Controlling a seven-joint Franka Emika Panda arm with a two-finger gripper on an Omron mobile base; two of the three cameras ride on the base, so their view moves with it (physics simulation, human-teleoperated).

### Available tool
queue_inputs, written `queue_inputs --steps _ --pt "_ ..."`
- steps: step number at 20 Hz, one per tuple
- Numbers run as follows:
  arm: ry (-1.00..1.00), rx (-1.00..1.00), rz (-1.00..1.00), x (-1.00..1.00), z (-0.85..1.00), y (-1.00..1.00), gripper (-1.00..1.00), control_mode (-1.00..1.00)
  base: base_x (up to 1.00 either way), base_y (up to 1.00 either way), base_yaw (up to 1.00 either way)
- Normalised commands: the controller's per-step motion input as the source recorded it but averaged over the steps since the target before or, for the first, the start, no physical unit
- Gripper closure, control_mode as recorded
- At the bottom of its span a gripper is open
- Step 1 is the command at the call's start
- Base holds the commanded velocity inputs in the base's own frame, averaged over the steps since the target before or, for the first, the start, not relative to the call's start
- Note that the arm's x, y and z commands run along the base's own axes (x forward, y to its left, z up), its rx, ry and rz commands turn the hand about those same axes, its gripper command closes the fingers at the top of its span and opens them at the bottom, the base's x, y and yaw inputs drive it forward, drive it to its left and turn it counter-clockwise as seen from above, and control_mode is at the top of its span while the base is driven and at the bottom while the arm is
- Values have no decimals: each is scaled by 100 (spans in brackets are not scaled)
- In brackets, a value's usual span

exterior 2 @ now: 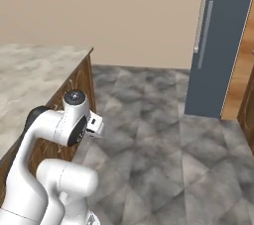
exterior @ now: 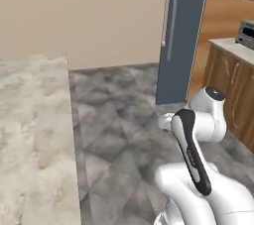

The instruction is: Take a sugar cube from the saucer and place it inside the coffee. Then, grab milk from the fridge and place it next to the coffee on the counter to sweeten the coffee.

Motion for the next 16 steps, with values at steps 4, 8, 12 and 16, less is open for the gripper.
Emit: queue_inputs --steps 4,8,12,16 --pt "0 0 0 0 0 0 -100 100 100 0 0" --pt "0 0 0 0 0 0 -100 100 100 0 0" --pt "0 0 0 0 0 0 -100 100 100 0 0" --pt "0 0 0 0 0 0 -100 100 100 0 -6"
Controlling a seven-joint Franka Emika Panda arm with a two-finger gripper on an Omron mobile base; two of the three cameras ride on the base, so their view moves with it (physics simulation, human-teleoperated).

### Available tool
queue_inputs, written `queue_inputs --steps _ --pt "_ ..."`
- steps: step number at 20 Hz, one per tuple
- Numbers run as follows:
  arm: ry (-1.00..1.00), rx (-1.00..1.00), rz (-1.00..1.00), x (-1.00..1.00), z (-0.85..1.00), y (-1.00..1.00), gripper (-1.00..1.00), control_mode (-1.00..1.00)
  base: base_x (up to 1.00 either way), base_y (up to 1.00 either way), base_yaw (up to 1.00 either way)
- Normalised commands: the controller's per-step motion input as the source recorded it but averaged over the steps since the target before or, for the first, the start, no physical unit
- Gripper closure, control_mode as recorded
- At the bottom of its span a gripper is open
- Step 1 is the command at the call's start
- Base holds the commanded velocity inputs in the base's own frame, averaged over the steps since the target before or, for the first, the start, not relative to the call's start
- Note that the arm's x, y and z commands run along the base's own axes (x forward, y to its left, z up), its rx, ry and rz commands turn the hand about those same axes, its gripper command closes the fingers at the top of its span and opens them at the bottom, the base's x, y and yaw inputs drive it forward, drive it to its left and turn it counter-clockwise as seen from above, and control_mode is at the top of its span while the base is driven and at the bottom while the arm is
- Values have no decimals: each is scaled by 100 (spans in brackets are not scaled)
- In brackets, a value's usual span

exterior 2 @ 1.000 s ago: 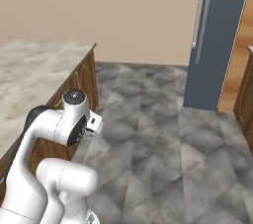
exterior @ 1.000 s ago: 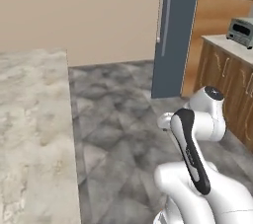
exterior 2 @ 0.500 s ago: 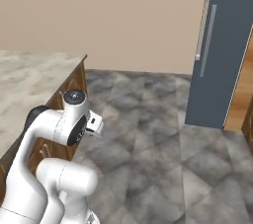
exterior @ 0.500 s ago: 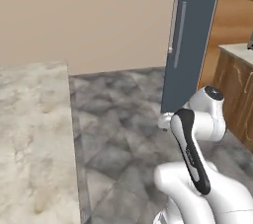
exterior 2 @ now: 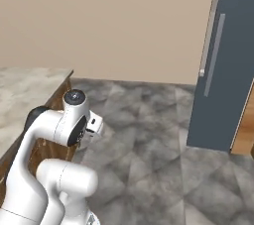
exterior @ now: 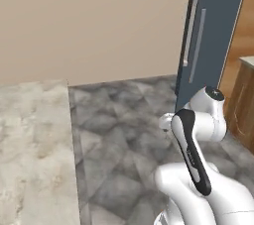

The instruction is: Take a sugar cube from the saucer and place it inside the coffee. Then, grab milk from the fridge and place it next to the coffee on the counter to sweeten the coffee.

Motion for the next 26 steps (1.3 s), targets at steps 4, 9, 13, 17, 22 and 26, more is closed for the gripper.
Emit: queue_inputs --steps 4,9,13,17,22,26 --pt "0 0 0 0 0 0 -100 100 100 0 -15" --pt "0 0 0 0 0 0 -100 100 100 0 -20" --pt "0 0 0 0 0 0 -100 100 100 0 -23" --pt "0 0 0 0 0 0 -100 100 100 0 -25" --pt "0 0 0 0 0 0 -100 100 100 0 -30" --pt "0 0 0 0 0 0 -100 100 100 3 -34"
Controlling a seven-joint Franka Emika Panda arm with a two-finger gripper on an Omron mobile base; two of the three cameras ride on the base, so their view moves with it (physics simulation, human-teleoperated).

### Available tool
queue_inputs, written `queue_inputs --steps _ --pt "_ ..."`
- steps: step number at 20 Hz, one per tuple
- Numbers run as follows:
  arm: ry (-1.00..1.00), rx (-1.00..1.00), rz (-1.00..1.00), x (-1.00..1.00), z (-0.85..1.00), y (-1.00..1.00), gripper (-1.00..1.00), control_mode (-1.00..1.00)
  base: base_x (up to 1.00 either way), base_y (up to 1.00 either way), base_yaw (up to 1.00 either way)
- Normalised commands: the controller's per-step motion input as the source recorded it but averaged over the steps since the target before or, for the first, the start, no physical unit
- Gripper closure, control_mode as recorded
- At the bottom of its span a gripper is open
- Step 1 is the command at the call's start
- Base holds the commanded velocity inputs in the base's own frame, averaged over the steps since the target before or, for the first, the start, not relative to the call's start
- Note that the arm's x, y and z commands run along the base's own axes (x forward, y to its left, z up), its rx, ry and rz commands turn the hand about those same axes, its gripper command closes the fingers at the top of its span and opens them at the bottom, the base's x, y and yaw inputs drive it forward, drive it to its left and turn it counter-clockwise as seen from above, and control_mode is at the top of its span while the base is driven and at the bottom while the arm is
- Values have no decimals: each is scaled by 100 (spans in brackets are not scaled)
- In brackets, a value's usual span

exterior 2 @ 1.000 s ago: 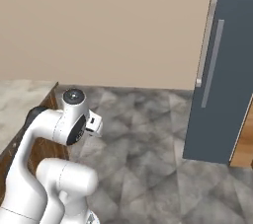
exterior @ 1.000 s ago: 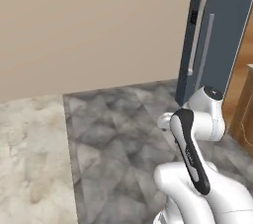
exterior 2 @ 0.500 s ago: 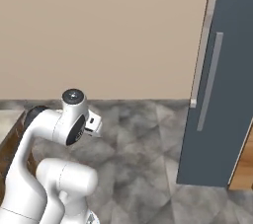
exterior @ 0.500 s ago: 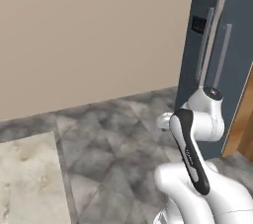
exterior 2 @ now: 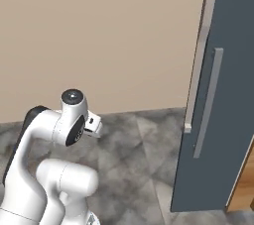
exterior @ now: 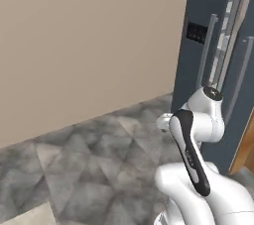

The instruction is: Take a sugar cube from the saucer and place it inside the coffee. Then, grab milk from the fridge and place it next to the coffee on the counter to sweeten the coffee.

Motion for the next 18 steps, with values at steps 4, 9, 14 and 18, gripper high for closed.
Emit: queue_inputs --steps 4,9,14,18 --pt "0 0 0 0 0 0 -100 100 100 6 -37" --pt "0 0 0 0 0 0 -100 100 100 7 -42" --pt "0 0 0 0 0 0 -100 100 100 6 -50" --pt "0 0 0 0 0 0 -100 100 93 18 -53"
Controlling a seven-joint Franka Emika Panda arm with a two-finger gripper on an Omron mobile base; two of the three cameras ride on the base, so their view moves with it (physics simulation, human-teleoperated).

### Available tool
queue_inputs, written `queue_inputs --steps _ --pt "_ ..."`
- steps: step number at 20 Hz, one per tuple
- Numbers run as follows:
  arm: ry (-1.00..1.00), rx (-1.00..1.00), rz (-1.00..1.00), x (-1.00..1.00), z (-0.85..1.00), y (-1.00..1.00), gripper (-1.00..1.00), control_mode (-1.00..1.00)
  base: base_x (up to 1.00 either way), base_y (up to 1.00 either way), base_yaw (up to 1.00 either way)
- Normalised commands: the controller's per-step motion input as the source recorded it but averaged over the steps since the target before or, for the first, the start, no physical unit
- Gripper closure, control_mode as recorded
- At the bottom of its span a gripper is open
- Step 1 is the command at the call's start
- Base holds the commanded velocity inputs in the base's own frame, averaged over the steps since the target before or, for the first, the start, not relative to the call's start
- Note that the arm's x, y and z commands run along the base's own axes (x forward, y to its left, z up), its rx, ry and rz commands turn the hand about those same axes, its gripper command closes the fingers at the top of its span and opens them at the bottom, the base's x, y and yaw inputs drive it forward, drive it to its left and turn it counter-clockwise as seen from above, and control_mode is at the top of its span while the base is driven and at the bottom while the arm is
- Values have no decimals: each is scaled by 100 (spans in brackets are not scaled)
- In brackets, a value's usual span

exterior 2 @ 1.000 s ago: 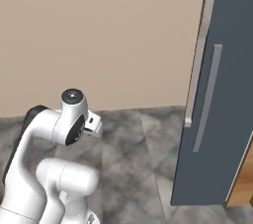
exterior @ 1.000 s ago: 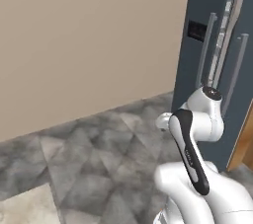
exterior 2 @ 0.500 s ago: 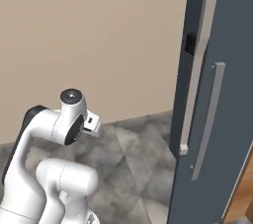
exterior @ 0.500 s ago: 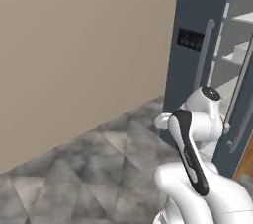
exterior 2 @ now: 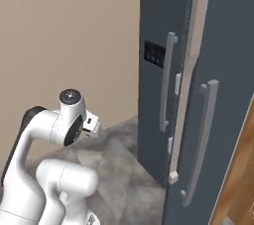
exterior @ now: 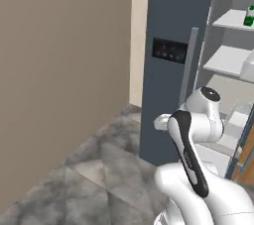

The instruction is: Take a sugar cube from the saucer and place it inside the coffee. Then, grab milk from the fridge and place it next to the coffee on the counter to sweeten the coffee.

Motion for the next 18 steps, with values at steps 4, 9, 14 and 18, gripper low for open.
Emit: queue_inputs --steps 4,9,14,18 --pt "0 0 0 0 0 0 -100 100 56 32 -55" --pt "0 0 0 0 0 0 -100 100 30 38 -55" --pt "0 0 0 0 0 0 -100 100 33 40 -54" --pt "0 0 0 0 0 0 -100 100 46 46 -48"
